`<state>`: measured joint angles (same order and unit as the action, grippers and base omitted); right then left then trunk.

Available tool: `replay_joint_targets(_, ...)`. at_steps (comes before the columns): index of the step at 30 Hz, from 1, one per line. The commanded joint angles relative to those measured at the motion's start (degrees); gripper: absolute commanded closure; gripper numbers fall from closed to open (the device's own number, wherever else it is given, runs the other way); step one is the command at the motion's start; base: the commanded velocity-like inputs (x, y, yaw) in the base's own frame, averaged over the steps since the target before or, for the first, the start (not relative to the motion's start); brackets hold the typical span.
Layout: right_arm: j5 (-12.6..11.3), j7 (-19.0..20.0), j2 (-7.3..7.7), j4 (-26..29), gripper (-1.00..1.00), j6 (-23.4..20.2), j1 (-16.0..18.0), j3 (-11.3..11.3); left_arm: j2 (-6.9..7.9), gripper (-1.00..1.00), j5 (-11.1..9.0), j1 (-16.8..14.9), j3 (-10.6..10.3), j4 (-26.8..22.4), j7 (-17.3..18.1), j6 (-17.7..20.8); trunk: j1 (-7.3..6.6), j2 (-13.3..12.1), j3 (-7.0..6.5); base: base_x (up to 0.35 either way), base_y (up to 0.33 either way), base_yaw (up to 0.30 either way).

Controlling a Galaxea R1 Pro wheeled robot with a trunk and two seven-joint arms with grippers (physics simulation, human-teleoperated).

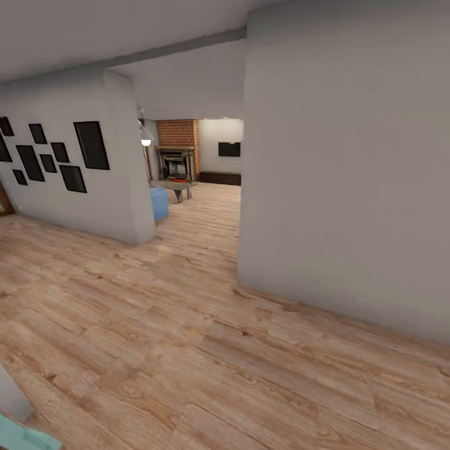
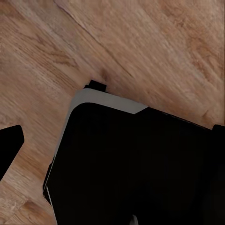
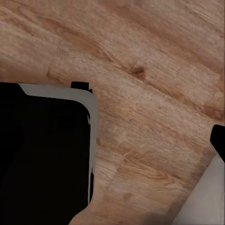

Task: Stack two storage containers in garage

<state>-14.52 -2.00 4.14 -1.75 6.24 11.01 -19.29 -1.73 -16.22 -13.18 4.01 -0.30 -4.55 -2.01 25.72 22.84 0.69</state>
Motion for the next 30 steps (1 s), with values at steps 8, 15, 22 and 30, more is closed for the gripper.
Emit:
replay_joint_targets(8, -0.6, 0.0, 0.09, -0.2, -1.00, 0.4, 0.1, -0.4, -0.02, -1.00, 0.0, -0.1, 0.4, 0.0, -0.1, -0.2, 0.06, 0.1, 0.07, 0.324, 0.000, 0.276)
replay_joint_targets(15, -0.8, 0.0, -0.01, -0.2, -1.00, 0.4, 0.1, -0.4, -0.02, -1.00, 0.0, -0.1, 0.4, 0.1, -0.1, -0.2, 0.06, 0.1, 0.07, 0.324, 0.000, 0.281)
replay_joint_targets(22, -0.8, 0.0, -0.06, -0.2, -1.00, 0.4, 0.1, -0.4, -0.09, -1.00, 0.0, -0.1, 0.4, 0.1, -0.1, -0.2, 0.06, 0.1, 0.07, 0.324, 0.000, 0.282)
replay_joint_targets(30, -0.8, 0.0, 0.20, -0.2, -1.00, 0.0, 0.1, -0.4, -0.15, -1.00, 0.0, -0.1, 0.4, 0.0, -0.1, -0.1, 0.06, 0.1, 0.07, 0.324, -0.002, 0.270)
